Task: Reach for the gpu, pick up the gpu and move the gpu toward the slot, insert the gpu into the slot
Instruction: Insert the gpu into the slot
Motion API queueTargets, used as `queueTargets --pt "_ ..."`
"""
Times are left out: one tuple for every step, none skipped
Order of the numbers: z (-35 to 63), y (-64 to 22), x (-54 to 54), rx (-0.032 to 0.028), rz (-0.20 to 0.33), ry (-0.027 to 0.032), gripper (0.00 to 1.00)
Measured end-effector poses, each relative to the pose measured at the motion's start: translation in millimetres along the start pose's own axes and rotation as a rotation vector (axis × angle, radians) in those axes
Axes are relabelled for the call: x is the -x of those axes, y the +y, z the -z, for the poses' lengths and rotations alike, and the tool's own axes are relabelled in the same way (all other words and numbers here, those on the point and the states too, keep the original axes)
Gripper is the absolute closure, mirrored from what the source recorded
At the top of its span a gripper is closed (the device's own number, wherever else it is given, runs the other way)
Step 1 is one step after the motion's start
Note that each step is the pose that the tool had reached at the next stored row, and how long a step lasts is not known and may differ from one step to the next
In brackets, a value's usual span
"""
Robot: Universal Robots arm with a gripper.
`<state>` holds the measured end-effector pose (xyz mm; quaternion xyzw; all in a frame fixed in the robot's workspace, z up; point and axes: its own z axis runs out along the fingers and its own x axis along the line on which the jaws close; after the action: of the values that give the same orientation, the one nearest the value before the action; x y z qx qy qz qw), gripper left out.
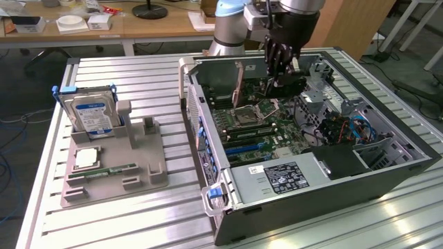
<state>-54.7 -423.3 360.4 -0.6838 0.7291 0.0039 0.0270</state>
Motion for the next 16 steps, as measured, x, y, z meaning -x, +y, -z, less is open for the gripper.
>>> queueTargets --pt "-1.1 0.4 -0.5 -0.0002 0.000 -0.0002 0.71" --pt "-2.5 1.1 -0.8 -0.0001 0.000 0.0000 0.71" --pt "-3.8 1.9 -1.0 -0.0001 0.000 0.0002 0.71" --pt "-5.2 3.3 -1.2 -0.0001 0.000 0.0000 0.71" --pt "-6.5 4.7 -1.5 -0.0001 0.000 0.0000 0.71" --pt "-7.8 5.9 -1.8 0.0000 0.000 0.0001 0.71" --pt "-9.0 7.3 -2.1 0.0000 0.000 0.0002 0.71" --pt "-10.1 9.1 -2.6 0.0000 0.000 0.0001 0.71" --pt "-11.0 11.5 -3.2 0.0001 0.000 0.0002 0.71" --pt "-11.9 14.1 -3.8 0.0001 0.000 0.0002 0.71" --pt "-12.9 16.9 -4.4 0.0001 0.000 0.0002 0.71" --pt "-13.6 18.8 -4.9 0.0000 0.000 0.0002 0.71" --pt "-14.2 19.8 -5.6 0.0001 0.000 0.0002 0.71" --pt "-14.7 20.0 -6.8 0.0001 0.000 0.0001 0.71" --pt "-15.1 20.1 -8.5 0.0001 0.000 0.0001 0.71" --pt "-15.5 20.1 -10.5 0.0001 0.000 0.0001 0.71"
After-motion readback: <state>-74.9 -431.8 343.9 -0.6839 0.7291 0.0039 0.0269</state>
